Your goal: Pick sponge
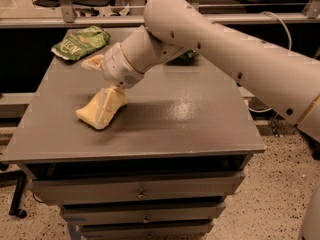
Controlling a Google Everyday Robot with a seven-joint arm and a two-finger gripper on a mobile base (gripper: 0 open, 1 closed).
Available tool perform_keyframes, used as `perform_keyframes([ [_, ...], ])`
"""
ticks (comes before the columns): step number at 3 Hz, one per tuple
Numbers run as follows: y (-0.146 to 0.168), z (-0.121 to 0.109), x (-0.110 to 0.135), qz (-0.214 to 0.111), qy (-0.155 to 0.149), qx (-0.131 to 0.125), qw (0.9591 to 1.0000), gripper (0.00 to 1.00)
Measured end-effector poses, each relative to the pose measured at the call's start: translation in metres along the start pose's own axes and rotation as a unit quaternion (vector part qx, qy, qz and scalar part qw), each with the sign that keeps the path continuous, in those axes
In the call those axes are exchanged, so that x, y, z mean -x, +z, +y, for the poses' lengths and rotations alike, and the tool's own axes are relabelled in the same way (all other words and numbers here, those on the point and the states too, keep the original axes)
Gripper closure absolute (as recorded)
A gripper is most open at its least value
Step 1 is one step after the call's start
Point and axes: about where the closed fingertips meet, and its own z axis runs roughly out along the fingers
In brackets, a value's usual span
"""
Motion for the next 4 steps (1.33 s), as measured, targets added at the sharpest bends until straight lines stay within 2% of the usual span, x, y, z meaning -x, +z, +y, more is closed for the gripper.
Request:
perform_keyframes([
  [2,-0.016,0.006,-0.017,0.028,0.011,0.015,0.9994,0.0],
  [4,-0.008,0.013,-0.032,0.028,0.027,0.028,0.9988,0.0],
])
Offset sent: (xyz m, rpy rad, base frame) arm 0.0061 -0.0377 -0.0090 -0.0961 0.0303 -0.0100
